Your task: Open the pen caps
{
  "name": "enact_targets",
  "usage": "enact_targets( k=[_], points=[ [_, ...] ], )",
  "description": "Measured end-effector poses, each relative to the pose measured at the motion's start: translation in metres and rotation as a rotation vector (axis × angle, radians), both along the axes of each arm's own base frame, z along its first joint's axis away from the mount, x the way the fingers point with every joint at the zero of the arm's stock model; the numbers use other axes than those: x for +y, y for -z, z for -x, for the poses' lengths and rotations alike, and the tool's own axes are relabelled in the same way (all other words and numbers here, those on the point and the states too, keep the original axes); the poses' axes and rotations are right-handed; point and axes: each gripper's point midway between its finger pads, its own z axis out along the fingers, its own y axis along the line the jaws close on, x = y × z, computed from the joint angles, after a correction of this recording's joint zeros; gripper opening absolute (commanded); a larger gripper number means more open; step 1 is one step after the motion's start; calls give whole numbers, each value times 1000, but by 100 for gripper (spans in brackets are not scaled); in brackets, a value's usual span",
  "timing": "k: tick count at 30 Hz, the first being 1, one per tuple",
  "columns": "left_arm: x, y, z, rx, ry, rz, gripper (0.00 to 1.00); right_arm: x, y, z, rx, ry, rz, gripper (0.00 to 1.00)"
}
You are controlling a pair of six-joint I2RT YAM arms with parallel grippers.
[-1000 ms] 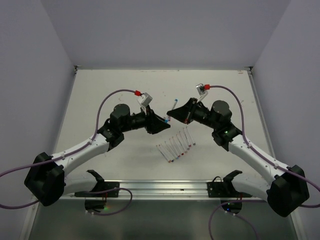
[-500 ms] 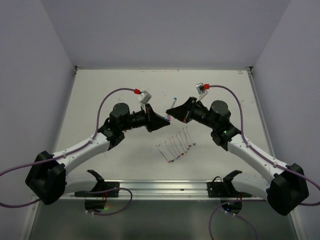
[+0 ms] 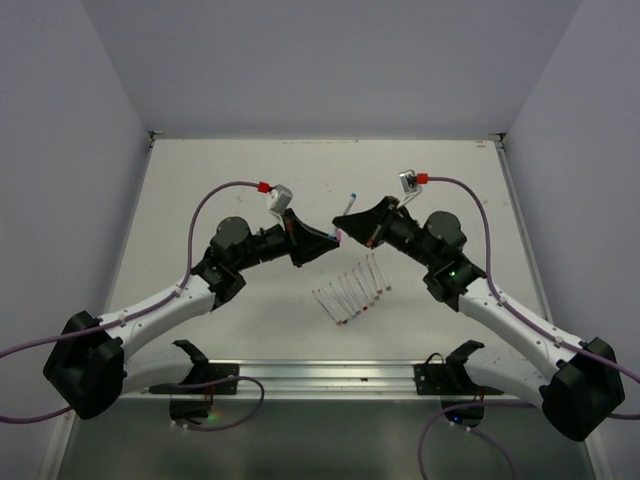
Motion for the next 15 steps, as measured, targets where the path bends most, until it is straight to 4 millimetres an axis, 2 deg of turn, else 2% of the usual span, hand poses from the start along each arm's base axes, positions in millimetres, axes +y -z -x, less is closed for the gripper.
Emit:
enact_targets(
  k=[3,4,7,9,12,15],
  points=[
    [1,1,2,-4,0,1,0,-5,-3,-7,13,34,-22,0],
    [3,6,7,5,14,-7,0,-20,-9,-24,-5,114,-39,0],
    [3,11,23,15,62,-19,0,-80,-19,-76,-15,385,-88,0],
    [3,8,27,3,78,-17,0,-101,-20,-91,-14,472,-99,0],
    [4,8,28,-8,75,-23,0,-100,-22,-98,-10,479,-85,0],
    [6,21,19,25,26,-83,0,-100,-20,-99,17,483,5,0]
  ],
)
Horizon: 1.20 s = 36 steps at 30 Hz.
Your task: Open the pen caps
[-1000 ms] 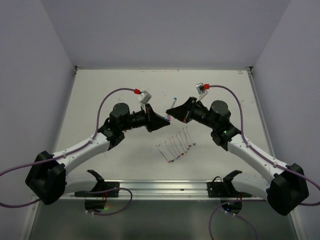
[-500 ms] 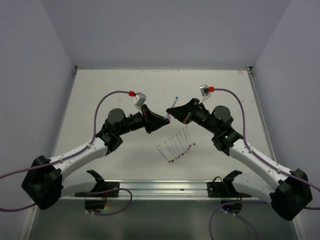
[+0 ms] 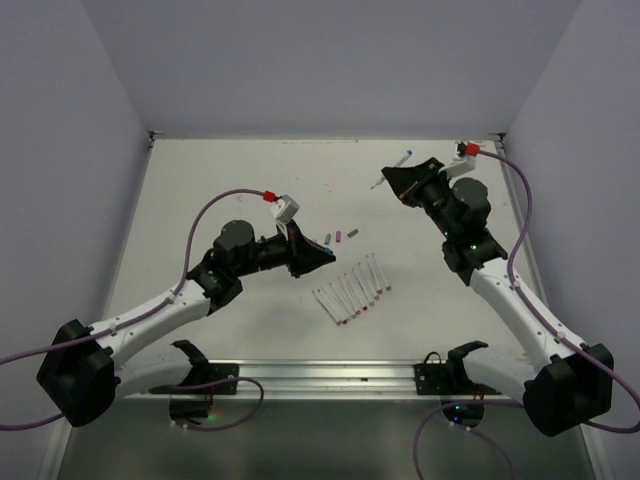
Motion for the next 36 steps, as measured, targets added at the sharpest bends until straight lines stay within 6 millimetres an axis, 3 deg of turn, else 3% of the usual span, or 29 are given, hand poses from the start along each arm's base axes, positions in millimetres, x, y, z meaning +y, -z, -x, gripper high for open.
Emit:
enact_targets(
  k=[4,7,10,14,20,23,27,31,36],
  points=[
    [4,14,-24,44,-108,-100,0,-8,5,-2,100,22,172,0],
    [5,21,-37,66,-165,-147,0,-17,31,2,224,23,317,0],
    [9,33,-48,95,-218,-194,0,-26,81,12,397,-12,481,0],
    [16,41,-59,120,-274,-228,0,-47,147,40,633,-54,682,0],
    [10,36,-85,142,-325,-258,0,-72,206,71,864,-98,926,0],
    [-1,41,-99,173,-329,-289,0,-68,228,82,932,-155,1018,0],
    [-11,67,-112,237,-325,-345,0,-62,252,90,982,-205,1077,0],
    [-18,102,-117,311,-309,-417,0,-63,265,90,1012,-209,1099,0],
    [-32,123,-131,352,-295,-456,0,-60,279,86,1022,-214,1103,0]
  ],
)
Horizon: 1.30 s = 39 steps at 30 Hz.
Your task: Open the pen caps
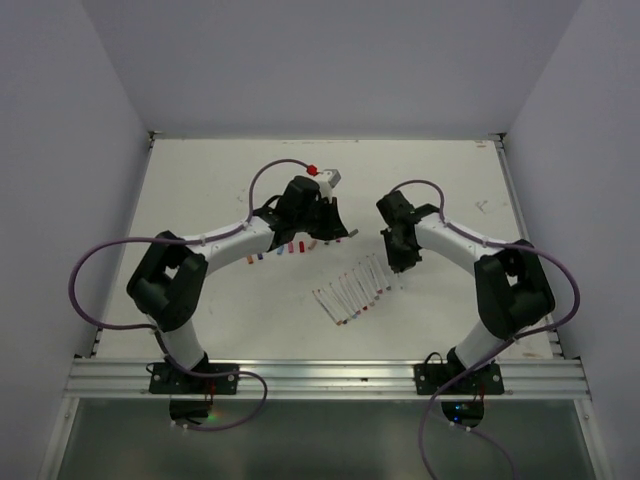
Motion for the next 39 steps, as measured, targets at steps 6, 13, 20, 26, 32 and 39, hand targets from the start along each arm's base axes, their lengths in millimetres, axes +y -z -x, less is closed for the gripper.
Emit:
enact_targets(
  k=[6,13,20,26,32,39],
  points=[
    [-5,7,-5,19,-3,-2,0,1,25,1,41,-1,14,0],
    [-11,-3,-12,4,-7,17,0,1,30,1,36,1,10,25],
    [-22,-4,-25,-3,-7,22,0,-1,22,6,-7,10,-17,49],
    [-28,15,-31,26,-6,-1,0,2,-16,-4,-136,31,-70,52],
    [-47,24,-37,27,5,-21,0,-9,-80,-7,-345,102,-116,65],
    [-70,52,-39,35,18,-82,1,-20,-130,-4,-465,131,-133,66]
  ],
)
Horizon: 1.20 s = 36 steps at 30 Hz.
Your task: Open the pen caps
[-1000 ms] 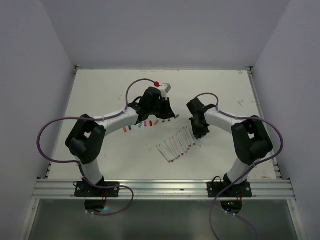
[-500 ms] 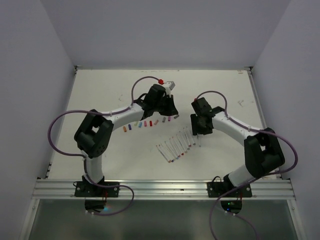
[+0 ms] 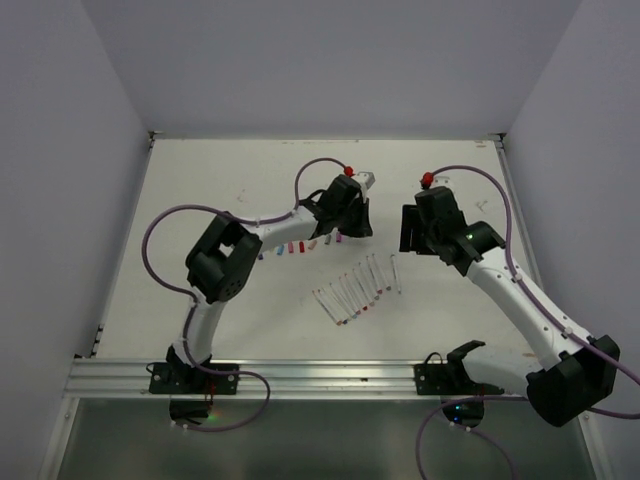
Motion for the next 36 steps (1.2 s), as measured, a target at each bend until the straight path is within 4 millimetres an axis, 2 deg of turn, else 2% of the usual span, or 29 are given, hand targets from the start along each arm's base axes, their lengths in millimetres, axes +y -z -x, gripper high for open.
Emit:
enact_targets(
  k=[9,18,20,23,26,28,36],
  points=[
    [-10,18,-19,-33,-28,-119,4,-3,1,6,16,1,9,66],
    [5,44,-21,-50,-63,-273,8,-5,12,10,34,-2,19,66],
    [4,44,-20,-62,-63,-286,11,-5,15,11,41,-3,21,66],
    [6,45,-20,-74,-70,-308,19,-6,19,13,49,-5,24,66],
    [7,45,-21,-84,-77,-320,20,-6,22,14,57,-5,27,66],
    [8,45,-22,-92,-81,-327,26,-7,24,15,62,-5,30,66],
    [11,46,-26,-110,-96,-345,28,-7,27,15,58,-7,29,66]
  ],
)
